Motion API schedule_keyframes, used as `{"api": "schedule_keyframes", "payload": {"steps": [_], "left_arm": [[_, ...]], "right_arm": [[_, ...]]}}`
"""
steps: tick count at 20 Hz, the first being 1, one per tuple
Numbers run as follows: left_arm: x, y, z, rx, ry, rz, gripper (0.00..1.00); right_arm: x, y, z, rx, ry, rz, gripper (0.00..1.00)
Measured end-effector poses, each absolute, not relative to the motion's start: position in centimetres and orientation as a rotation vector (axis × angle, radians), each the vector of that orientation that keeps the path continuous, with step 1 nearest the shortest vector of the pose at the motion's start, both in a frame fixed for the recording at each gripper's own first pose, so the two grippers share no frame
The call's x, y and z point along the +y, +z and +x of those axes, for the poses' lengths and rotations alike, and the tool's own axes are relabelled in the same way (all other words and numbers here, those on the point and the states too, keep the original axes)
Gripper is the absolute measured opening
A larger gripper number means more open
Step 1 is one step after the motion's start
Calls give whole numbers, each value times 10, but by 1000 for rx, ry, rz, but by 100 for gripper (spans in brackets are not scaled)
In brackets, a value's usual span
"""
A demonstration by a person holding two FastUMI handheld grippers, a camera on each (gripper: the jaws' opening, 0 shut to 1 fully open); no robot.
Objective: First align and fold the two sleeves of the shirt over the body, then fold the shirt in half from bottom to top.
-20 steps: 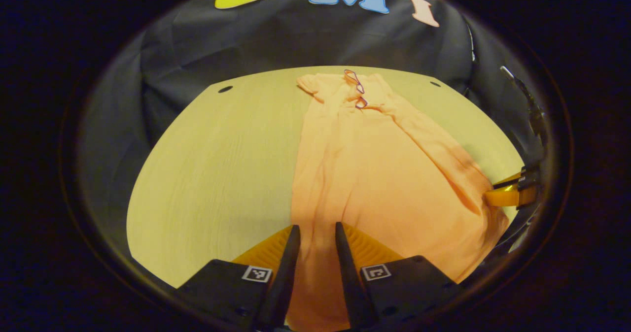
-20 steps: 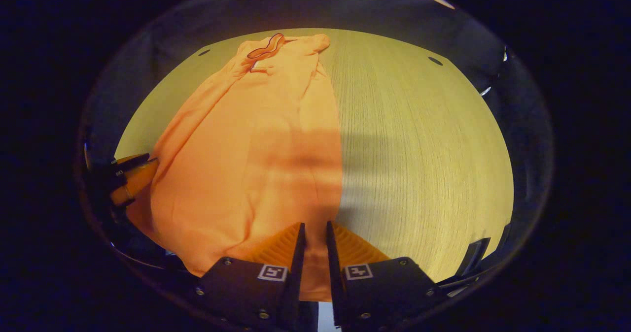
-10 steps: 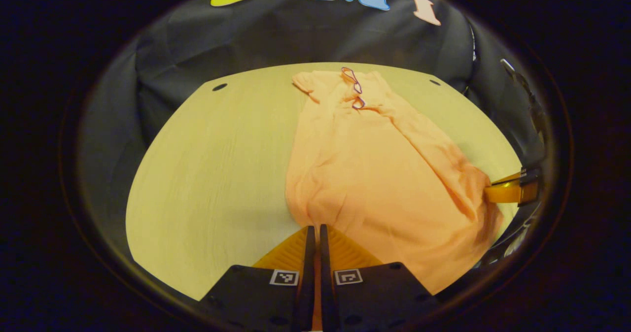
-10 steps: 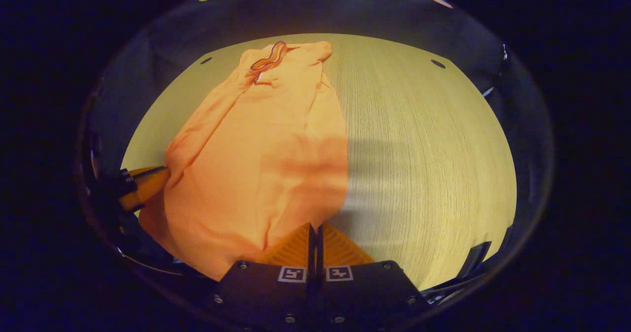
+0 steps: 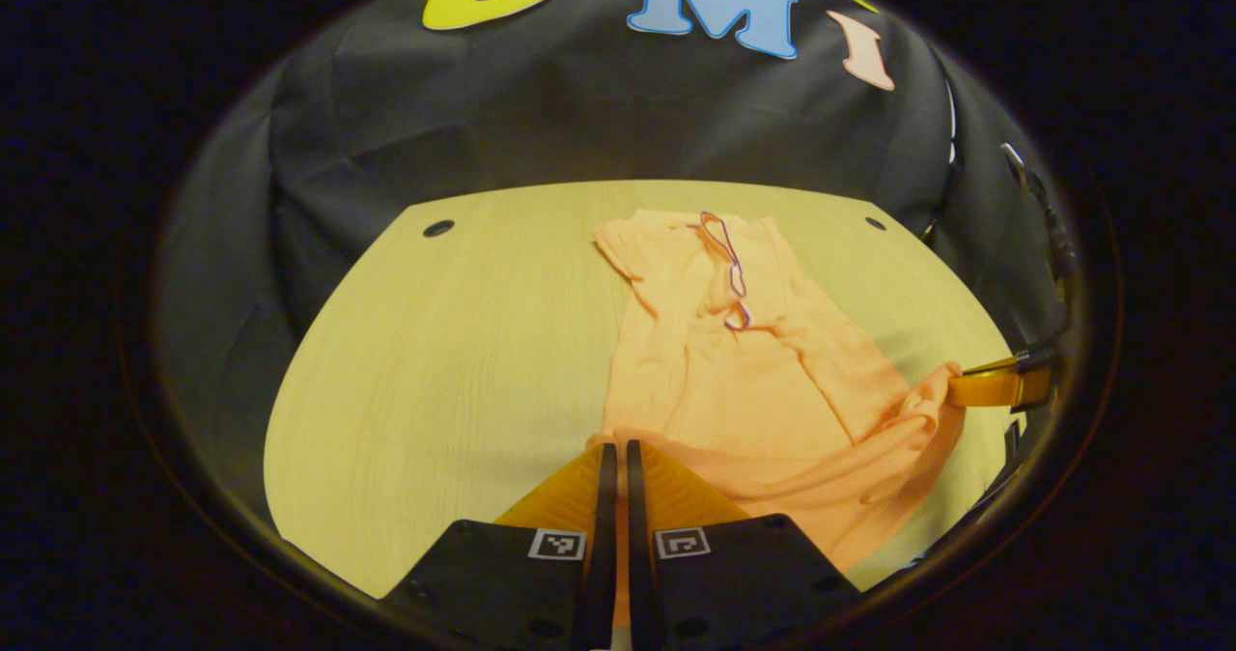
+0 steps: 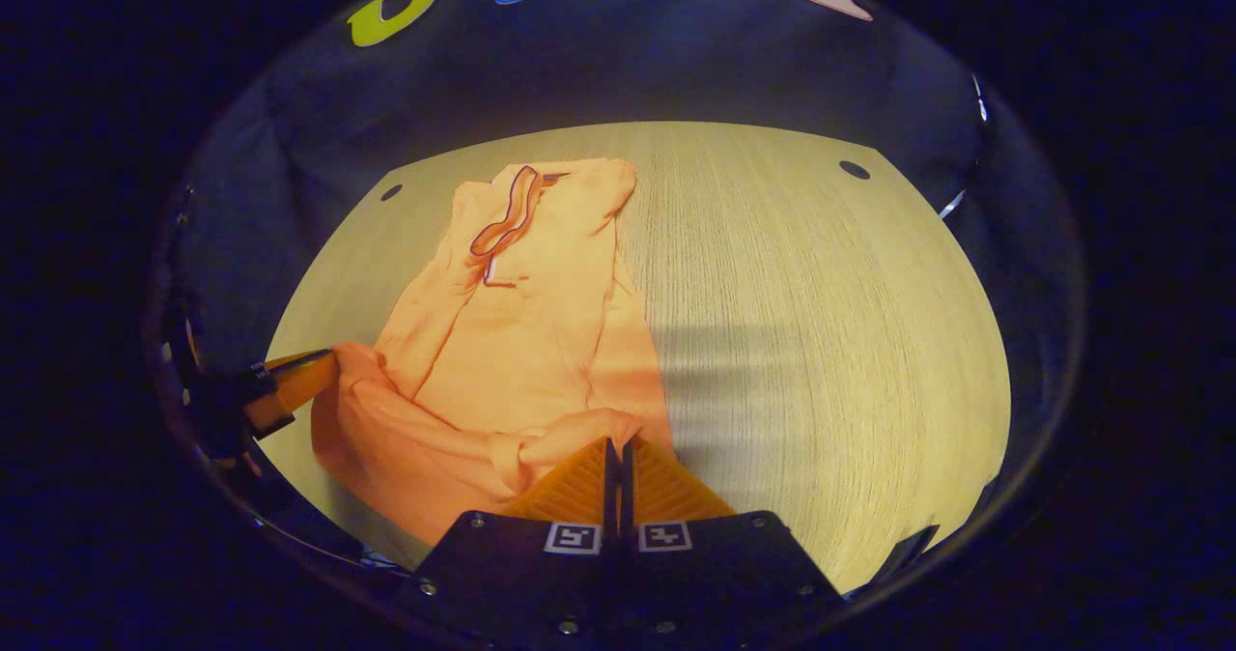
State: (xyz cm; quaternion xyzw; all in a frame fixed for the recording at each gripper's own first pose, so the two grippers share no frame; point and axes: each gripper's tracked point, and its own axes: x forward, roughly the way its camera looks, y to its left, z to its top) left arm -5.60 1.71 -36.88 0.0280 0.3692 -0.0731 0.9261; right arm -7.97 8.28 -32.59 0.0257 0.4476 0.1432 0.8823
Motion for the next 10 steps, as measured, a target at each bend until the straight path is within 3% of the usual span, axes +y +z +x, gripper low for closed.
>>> {"api": "schedule_keyframes", "payload": {"steps": [10], "left_arm": [[10, -321, 126, 583, -139, 39, 12]], "right_arm": [[102, -272, 82, 757, 312, 75, 0]]}}
